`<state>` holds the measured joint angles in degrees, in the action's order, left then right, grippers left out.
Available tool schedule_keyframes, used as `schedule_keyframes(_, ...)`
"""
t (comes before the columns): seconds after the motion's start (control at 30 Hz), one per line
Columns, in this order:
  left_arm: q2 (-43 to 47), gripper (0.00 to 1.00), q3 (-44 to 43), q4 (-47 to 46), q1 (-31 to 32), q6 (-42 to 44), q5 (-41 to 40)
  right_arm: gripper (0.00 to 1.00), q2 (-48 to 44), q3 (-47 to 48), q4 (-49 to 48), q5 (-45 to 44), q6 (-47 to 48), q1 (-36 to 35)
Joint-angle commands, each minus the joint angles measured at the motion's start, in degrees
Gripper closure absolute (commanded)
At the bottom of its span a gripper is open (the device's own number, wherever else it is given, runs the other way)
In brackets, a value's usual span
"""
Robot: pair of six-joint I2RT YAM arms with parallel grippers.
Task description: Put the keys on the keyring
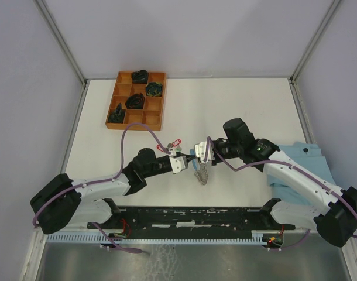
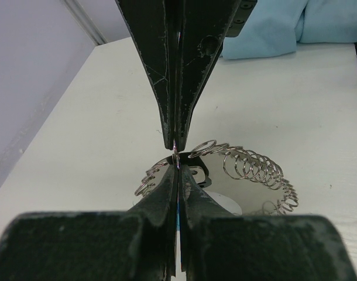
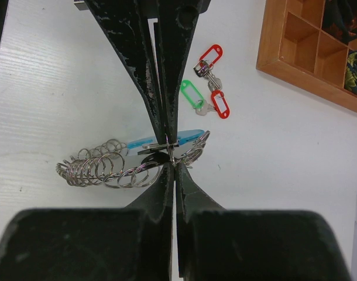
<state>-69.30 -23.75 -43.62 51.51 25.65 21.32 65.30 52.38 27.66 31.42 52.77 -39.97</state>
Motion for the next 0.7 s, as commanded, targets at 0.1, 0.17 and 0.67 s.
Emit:
schedule_keyframes(0.1,1.0,0.97,-1.7,-3.5,0.2,-1.4,-0.3,0.99,-1.5,2.9,-1.9,0.7,0.0,-0.5)
schedule_keyframes(0.17,1.6,0.97,-1.6,-2.6,0.1,-1.1,-0.4,0.99,-1.8,2.8,-2.1,0.1,0.0,-0.5)
schedule_keyframes(0.67,3.5,0.97,-1.3,0.5,0.2,-0.2,-1.6,0.99,-2.0,3.1,-2.3,-0.4,-0.4,-0.5)
